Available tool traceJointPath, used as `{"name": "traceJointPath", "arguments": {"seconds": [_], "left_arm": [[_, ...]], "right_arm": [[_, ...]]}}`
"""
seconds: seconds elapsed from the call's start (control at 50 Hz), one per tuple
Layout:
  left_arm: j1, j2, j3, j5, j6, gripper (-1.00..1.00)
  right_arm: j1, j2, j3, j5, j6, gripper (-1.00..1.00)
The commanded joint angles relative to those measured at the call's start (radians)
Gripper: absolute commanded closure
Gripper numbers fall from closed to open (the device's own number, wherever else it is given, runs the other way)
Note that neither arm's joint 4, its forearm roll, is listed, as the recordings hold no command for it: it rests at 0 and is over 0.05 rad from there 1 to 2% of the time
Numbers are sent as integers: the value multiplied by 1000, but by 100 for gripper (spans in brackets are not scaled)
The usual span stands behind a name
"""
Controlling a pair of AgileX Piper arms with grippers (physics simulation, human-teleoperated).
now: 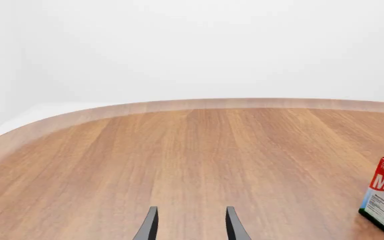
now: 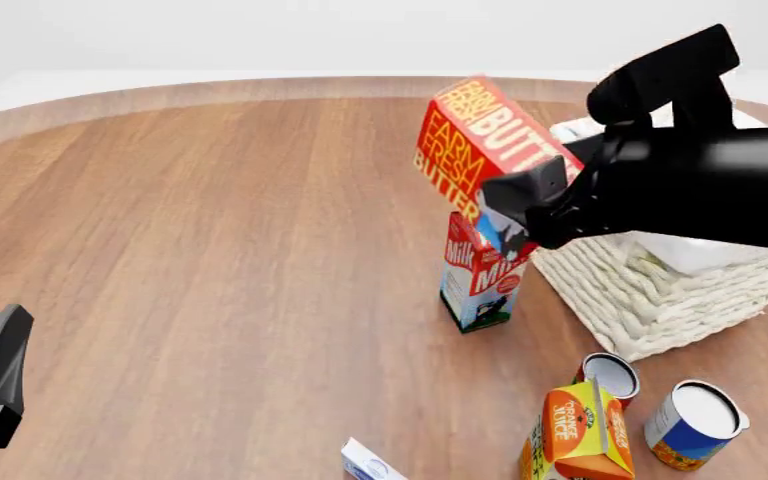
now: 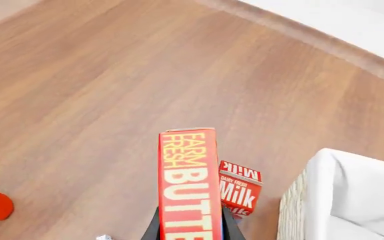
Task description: Pick up the cream cheese box and the butter, and put them in the basket.
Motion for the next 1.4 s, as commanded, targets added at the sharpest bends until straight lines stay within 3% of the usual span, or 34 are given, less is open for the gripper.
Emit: {"name": "traceJointPath", "arguments": {"seconds": [0.02,0.14,0.36,0.54,0.94,1.04,1.06,1.12,1.2,1.4], "left_arm": [[0,0,0,0,0,-100],[0,0,0,0,0,-100],[0,0,0,0,0,-100],[0,0,0,0,0,-100],[0,0,0,0,0,-100],[0,0,0,0,0,-100],[0,0,0,0,0,-100],[0,0,0,0,0,-100],[0,0,0,0,0,-100],[0,0,0,0,0,-100]], "right_arm": [[-66,-70,-38,53,-48,100],[-164,-119,-98,111,-34,100],[-238,-159,-143,153,-48,100],[-328,-203,-139,179,-24,100],[-491,-191,-127,165,134,100],[-504,-181,-128,164,185,100],[-499,-175,-129,166,217,100],[-500,-167,-132,171,232,100],[-485,-158,-147,186,315,100],[-499,-151,-176,214,364,100]]}}
